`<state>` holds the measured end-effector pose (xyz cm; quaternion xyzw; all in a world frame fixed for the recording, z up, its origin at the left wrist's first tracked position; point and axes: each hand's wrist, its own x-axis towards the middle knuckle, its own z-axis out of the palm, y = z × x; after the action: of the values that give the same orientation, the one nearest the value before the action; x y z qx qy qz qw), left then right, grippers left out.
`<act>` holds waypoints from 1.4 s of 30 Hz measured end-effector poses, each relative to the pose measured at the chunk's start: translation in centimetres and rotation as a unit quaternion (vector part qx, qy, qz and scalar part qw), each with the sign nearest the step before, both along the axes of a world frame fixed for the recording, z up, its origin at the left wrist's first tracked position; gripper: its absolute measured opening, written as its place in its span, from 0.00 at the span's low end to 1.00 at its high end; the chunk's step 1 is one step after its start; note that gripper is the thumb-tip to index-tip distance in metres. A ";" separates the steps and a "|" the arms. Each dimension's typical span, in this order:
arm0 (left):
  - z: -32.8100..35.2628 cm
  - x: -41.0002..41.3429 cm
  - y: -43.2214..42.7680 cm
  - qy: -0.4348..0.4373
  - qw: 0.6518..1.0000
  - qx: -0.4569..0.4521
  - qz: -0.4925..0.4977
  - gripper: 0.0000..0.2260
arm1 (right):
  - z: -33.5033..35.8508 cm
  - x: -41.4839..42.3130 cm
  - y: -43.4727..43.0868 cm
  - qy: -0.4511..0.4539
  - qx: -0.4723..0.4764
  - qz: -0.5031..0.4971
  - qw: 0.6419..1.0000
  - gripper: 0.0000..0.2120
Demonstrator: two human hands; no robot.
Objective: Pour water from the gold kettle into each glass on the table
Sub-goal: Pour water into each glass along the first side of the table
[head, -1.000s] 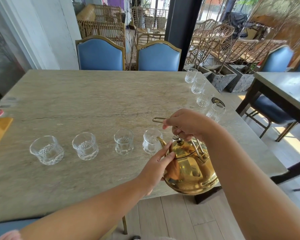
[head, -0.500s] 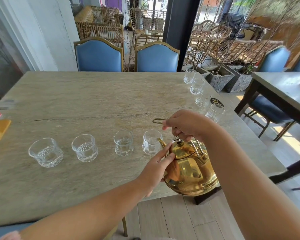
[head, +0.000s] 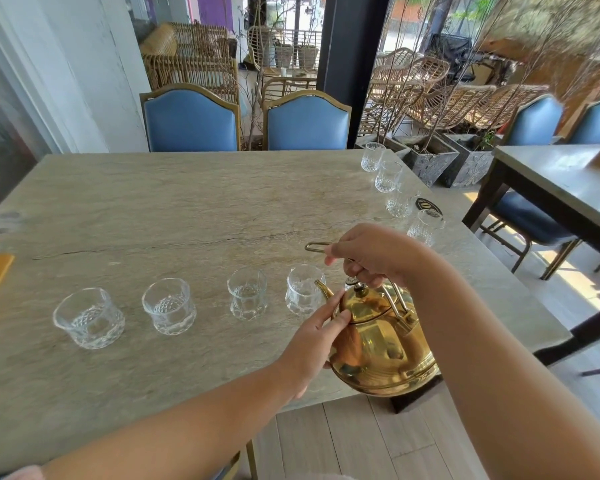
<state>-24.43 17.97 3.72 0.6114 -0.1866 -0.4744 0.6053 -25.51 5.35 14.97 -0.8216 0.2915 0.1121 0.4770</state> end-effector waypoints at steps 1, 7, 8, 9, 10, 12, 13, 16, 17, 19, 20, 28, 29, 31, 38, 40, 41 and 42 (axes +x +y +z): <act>-0.1 0.1 0.0 -0.002 1.000 -0.002 -0.001 0.19 | 0.0 0.0 0.0 -0.001 0.002 -0.003 1.000 0.14; -0.8 0.7 -0.1 -0.016 1.000 0.002 -0.014 0.19 | -0.3 -0.4 0.1 -0.020 0.004 -0.019 1.000 0.14; -0.9 0.7 -0.1 -0.019 1.000 0.003 -0.016 0.19 | -0.4 -0.6 0.1 -0.026 0.005 -0.021 0.999 0.14; -0.9 0.8 0.0 -0.021 1.000 0.006 -0.019 0.19 | -0.6 -0.8 0.0 -0.034 0.006 -0.023 0.999 0.14; -0.9 0.8 0.0 -0.023 0.999 0.008 -0.022 0.19 | -0.8 -1.0 0.0 -0.042 0.007 -0.027 0.999 0.14; -0.8 0.9 0.0 -0.027 0.999 0.013 -0.030 0.19 | -1.2 -1.3 -0.1 -0.061 0.014 -0.040 0.997 0.13; -0.8 1.0 0.0 -0.029 0.999 0.013 -0.035 0.19 | -1.4 -1.5 -0.1 -0.071 0.019 -0.049 0.996 0.13; -0.8 0.9 -0.1 -0.042 0.998 0.017 -0.039 0.19 | -1.9 -2.4 -0.3 -0.098 0.025 -0.076 0.992 0.11; -1.0 0.8 -0.1 -0.056 0.998 0.020 -0.037 0.19 | -2.1 -2.8 -0.4 -0.107 0.026 -0.085 0.990 0.10; -1.4 0.6 -0.3 -0.090 0.995 0.031 -0.031 0.19 | -2.5 -3.6 -0.5 -0.123 0.032 -0.103 0.987 0.09; -1.5 0.4 -0.4 -0.106 0.993 0.038 -0.029 0.19 | -2.7 -4.0 -0.6 -0.130 0.038 -0.112 0.984 0.09; -1.0 -1.7 -1.3 -0.199 0.978 0.046 -0.045 0.22 | -3.4 -7.2 -2.1 -0.148 0.086 -0.158 0.972 0.13; -0.8 -2.1 -1.5 -0.208 0.976 0.049 -0.049 0.22 | -3.4 -7.6 -2.5 -0.149 0.089 -0.156 0.972 0.13; -0.6 -3.1 -2.0 -0.231 0.970 0.056 -0.050 0.22 | -3.3 -8.5 -3.2 -0.154 0.095 -0.153 0.972 0.14; 0.2 -7.1 -5.4 -0.266 0.962 0.065 -0.024 0.22 | -2.1 -12.1 -6.6 -0.150 0.109 -0.123 0.975 0.14; 0.4 -8.2 -6.6 -0.272 0.960 0.064 -0.010 0.22 | -1.8 -13.1 -7.7 -0.157 0.112 -0.114 0.975 0.14; 0.3 -8.7 -7.1 -0.280 0.958 0.062 -0.002 0.22 | -1.6 -13.6 -8.2 -0.162 0.113 -0.109 0.974 0.14; 0.2 -9.2 -7.7 -0.292 0.955 0.060 0.009 0.22 | -1.5 -13.9 -8.7 -0.164 0.112 -0.103 0.974 0.14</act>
<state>-33.68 10.24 3.92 0.7597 -0.3212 -0.2802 0.4910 -39.44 -3.40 13.49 -0.7353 0.2780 -0.0425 0.6166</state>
